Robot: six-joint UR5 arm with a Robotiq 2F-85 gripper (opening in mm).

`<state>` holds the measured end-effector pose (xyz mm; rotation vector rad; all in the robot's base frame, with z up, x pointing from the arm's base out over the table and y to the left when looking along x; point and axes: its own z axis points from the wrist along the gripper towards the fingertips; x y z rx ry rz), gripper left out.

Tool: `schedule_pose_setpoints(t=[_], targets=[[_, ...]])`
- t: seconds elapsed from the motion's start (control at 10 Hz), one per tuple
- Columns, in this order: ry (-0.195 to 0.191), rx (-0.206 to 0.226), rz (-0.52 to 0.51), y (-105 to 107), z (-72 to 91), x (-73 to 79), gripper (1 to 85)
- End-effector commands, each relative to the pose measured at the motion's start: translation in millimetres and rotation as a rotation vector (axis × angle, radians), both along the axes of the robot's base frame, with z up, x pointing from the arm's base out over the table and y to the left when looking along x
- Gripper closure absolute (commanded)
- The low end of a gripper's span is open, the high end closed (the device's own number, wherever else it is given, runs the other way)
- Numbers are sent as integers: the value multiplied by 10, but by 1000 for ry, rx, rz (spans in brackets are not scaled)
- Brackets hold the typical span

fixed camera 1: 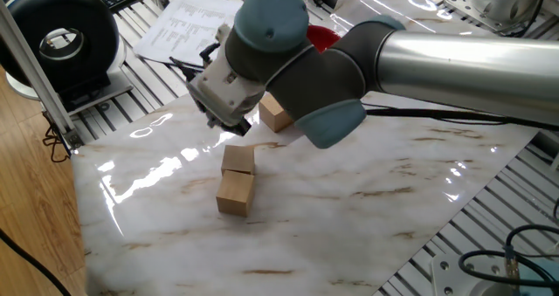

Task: Stack the blocks into a pyramid shape

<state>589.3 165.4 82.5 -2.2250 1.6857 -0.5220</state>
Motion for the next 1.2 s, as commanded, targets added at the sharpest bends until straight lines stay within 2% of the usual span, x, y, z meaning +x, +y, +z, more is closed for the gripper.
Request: schedule_pose_setpoints(t=[0.0,0.1,0.2,0.3,0.5,0.7,1.0,1.1], targets=[[83,136,-192,186,-152,-233,847],[153,215,-260,333,-216,-371,847],[163,254,-276,414,-241,-367,847],[150,252,-275,411,-244,-338,847],[154,232,-291,361,-253,-357,847],[156,244,-316,359,-269,-343,847],[168,299,-338,400,-396,-334,847],[176,341,-349,423,-432,-357,847]])
